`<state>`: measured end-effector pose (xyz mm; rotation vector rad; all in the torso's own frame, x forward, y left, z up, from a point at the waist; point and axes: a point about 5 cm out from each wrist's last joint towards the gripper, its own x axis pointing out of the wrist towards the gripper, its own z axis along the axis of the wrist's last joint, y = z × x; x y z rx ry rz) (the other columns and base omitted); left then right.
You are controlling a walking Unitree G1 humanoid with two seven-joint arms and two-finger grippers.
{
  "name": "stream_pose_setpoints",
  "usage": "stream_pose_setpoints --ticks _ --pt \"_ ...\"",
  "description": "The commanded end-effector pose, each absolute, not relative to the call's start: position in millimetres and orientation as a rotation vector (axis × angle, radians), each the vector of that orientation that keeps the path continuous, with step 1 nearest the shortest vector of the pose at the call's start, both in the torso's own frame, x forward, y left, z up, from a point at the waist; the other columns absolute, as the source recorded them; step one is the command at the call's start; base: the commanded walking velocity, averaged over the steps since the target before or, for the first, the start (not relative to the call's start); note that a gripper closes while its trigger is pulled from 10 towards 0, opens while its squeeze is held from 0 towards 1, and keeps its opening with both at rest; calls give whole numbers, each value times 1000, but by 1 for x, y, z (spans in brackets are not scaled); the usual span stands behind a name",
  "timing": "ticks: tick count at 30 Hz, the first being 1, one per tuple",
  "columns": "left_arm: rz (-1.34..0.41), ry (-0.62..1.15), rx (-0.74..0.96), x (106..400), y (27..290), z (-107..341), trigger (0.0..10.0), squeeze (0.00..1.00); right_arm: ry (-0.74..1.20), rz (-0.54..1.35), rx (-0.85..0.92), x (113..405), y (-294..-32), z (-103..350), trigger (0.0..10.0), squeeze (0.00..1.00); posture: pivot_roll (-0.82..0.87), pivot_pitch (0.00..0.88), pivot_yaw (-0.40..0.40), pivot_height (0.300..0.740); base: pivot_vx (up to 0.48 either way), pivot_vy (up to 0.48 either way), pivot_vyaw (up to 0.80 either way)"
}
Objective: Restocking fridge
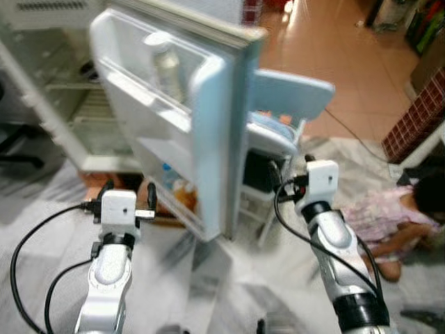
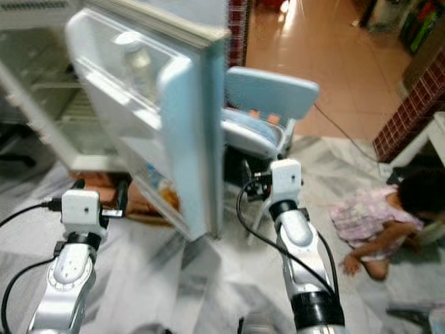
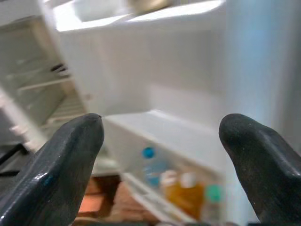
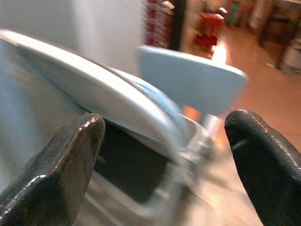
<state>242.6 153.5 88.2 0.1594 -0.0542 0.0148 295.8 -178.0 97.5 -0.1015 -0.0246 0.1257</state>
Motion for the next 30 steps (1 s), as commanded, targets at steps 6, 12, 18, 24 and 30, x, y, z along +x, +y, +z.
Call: stream_pose_setpoints --ticks 6,12,18,24,30 --pt "69 13 210 220 176 74 10000 0 -33 155 -116 296 -168 95 10000 0 -24 92 34 740 0 0 529" --pt "22 10 213 221 172 75 10000 0 -38 173 -109 305 -161 98 10000 0 -12 93 28 740 0 0 794" --pt "16 14 202 223 168 76 10000 0 29 137 -174 320 -157 92 10000 0 -11 96 25 740 0 0 200" --pt "18 18 192 224 168 76 10000 0 80 80 -199 330 -159 88 10000 0 -10 97 24 740 0 0 0" --pt "14 24 194 225 167 76 10000 0 108 -7 -239 346 -163 93 10000 0 5 109 24 740 0 0 0"
